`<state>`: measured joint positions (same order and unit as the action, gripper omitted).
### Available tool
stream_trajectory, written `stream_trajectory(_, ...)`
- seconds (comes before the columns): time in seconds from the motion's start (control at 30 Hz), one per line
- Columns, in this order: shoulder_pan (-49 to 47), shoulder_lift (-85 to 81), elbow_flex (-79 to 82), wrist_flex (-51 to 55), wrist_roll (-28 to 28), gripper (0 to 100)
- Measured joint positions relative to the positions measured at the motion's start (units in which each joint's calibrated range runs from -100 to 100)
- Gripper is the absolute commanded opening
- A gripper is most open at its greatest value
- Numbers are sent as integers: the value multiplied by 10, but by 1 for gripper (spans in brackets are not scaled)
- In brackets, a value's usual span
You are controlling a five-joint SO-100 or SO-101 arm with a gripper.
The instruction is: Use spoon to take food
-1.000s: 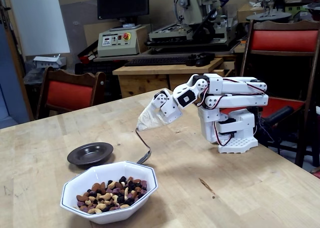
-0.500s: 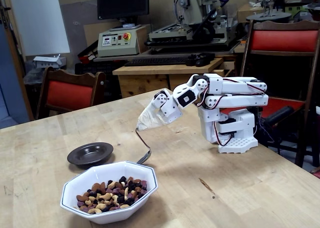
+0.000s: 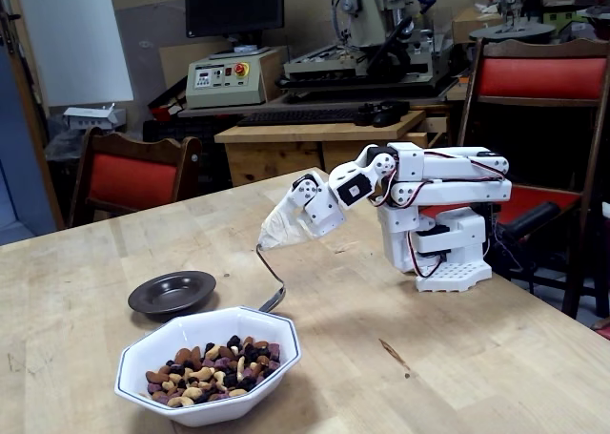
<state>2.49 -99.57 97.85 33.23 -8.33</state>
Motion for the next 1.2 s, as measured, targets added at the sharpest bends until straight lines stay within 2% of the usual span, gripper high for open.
stream_trajectory(0.27, -1, 5, -37, -64, 2, 4)
stream_trajectory(0.73, -1, 5, -211, -67, 2, 4)
stream_trajectory(1.0, -10, 61, -335, 13, 3, 4)
stream_trajectory(1.2, -89, 178, -418, 54, 3, 4)
